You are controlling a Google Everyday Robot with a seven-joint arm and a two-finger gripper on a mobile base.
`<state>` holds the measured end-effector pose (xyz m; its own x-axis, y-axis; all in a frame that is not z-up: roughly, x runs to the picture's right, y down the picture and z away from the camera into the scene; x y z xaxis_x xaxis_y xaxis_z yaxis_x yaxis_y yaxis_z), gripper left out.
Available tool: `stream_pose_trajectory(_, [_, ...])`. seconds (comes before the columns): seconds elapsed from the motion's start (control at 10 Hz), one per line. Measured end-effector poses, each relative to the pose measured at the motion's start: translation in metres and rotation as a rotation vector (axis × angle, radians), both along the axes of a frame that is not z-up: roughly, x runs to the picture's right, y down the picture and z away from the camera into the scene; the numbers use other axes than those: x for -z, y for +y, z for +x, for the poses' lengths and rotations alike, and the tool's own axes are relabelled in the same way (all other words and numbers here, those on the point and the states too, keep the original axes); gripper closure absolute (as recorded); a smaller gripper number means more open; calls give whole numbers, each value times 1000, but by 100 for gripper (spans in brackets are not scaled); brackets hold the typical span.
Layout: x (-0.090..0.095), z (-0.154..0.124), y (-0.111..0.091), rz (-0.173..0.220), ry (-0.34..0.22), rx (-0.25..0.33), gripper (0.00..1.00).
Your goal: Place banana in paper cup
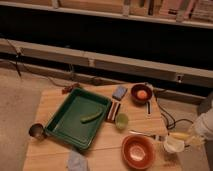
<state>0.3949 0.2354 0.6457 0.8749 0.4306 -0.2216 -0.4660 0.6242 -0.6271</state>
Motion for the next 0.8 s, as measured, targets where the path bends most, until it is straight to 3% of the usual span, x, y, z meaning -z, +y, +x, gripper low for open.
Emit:
stream_pose_trajectory(0.4, [-11,-8,0,-49,-62,30,100])
stream_pose_trajectory(0.8, [-16,-15,1,-72,-104,52,100])
